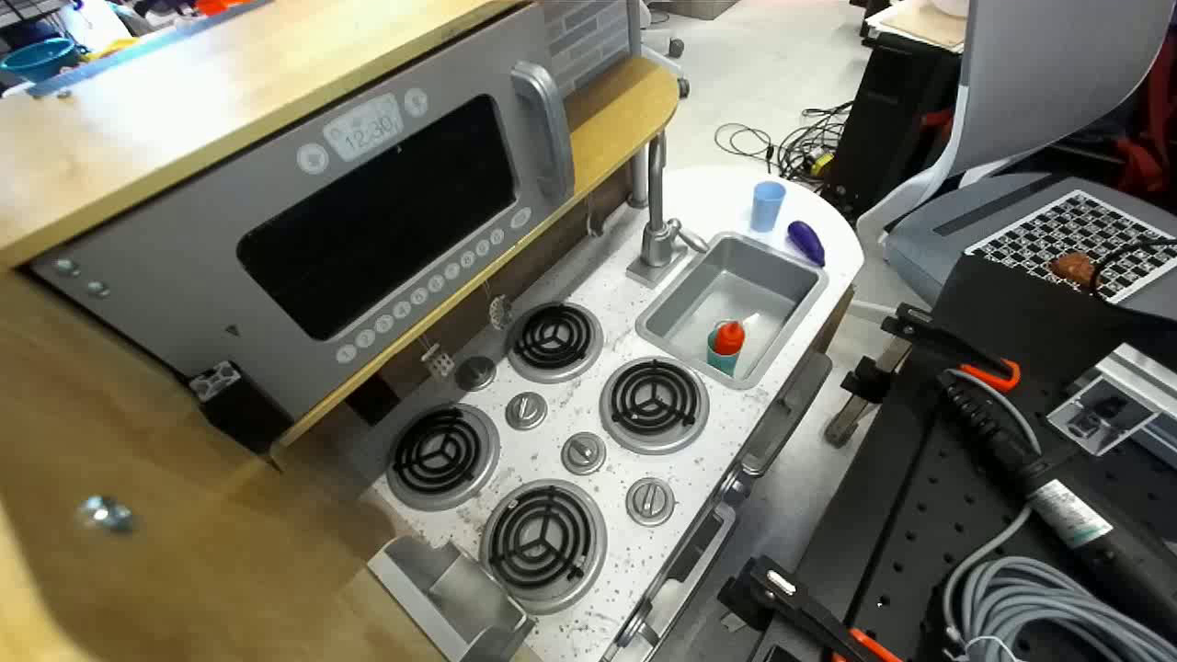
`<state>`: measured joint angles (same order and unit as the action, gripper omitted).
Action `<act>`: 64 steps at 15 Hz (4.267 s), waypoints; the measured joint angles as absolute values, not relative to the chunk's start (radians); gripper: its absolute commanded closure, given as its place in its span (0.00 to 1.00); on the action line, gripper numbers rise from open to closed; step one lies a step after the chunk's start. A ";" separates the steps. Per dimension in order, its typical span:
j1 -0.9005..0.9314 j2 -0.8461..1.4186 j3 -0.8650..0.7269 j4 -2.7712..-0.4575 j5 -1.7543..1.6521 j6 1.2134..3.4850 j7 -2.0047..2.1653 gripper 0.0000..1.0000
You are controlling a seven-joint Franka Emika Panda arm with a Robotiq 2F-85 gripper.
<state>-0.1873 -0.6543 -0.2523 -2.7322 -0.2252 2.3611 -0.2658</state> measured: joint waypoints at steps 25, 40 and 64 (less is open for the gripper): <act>-0.187 -0.654 -0.248 -2.732 -0.225 2.336 -0.271 0.00; -0.219 0.048 -0.381 -2.542 -0.115 2.430 -0.498 0.00; -0.486 0.942 -0.156 -1.798 -0.011 2.668 -0.344 0.00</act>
<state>-0.4859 0.9424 -0.1556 -1.7985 -0.0111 2.6684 -0.3442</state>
